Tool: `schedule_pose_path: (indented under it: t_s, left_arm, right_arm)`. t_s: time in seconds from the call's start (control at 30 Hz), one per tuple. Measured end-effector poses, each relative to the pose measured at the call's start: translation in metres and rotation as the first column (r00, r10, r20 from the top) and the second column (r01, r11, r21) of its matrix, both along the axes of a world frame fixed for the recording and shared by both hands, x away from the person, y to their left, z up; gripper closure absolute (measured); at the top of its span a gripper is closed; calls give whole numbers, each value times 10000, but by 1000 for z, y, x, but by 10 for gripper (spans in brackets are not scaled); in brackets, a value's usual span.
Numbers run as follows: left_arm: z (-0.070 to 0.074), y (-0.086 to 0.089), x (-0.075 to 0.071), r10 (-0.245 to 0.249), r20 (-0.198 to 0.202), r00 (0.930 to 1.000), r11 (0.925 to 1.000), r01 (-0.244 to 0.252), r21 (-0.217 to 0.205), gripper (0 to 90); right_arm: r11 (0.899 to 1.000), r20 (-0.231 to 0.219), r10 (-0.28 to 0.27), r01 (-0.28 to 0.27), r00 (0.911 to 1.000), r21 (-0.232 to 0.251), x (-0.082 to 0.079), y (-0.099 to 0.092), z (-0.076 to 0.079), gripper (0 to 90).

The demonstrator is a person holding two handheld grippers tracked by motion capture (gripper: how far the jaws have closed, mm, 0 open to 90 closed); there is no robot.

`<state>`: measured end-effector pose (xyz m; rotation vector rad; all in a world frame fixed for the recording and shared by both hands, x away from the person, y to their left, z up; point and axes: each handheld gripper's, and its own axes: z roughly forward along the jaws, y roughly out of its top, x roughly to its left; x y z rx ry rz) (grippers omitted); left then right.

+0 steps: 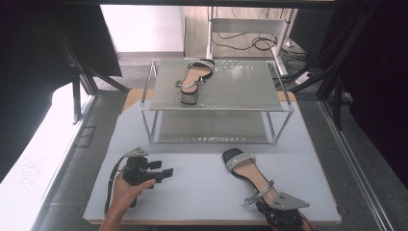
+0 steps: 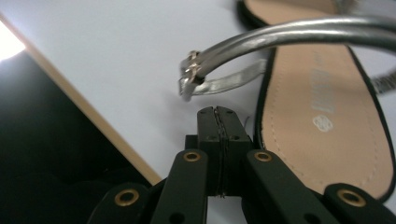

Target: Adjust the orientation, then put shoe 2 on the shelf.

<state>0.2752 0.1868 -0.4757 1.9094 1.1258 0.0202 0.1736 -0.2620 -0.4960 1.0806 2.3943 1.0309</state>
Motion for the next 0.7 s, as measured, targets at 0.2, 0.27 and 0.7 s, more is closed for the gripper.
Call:
schedule_pose_path:
  t_s: [0.2, 0.27, 0.7]
  left_arm:
    - [-1, -2, -1, -111, -23, 9999, 9999, 111, 14, 330]
    - [-1, -2, -1, -118, -44, 9999, 9999, 118, 53, 327]
    - [1, 0, -1, -21, -62, 10000, 9999, 20, -149, 327]
  right_arm:
    - [9990, -17, -359, 359, 9994, 255, 1, -15, 1, 858]
    - [9984, 27, -321, 320, 9995, 477, -1, -18, 5, 845]
    - [9921, 1257, -611, 464, 9902, 1166, 2, -27, 62, 538]
